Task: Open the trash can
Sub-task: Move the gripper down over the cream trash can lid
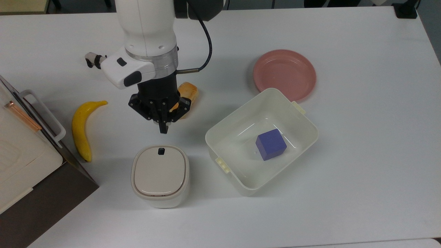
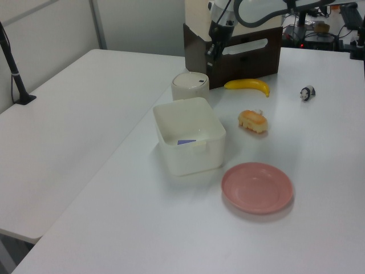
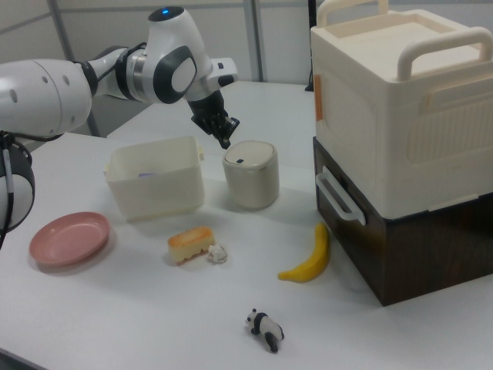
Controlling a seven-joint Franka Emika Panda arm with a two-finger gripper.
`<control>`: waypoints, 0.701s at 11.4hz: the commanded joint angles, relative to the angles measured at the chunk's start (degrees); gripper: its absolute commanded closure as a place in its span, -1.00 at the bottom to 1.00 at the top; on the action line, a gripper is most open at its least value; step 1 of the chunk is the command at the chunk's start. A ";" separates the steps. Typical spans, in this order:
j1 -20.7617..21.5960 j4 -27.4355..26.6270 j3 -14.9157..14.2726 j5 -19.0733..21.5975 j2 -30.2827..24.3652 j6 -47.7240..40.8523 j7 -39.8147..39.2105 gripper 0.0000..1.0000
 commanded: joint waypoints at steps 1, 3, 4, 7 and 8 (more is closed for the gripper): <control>0.47 0.03 -0.48 -0.69 1.53 9.86 3.78 1.00; 0.56 0.12 -0.57 -1.04 3.71 13.29 3.61 1.00; 0.56 0.03 -0.57 -1.57 4.16 15.49 3.61 1.00; 0.39 -0.23 -0.57 -3.42 4.78 15.60 3.26 1.00; 0.38 -0.49 -0.57 -4.11 4.78 15.34 3.17 1.00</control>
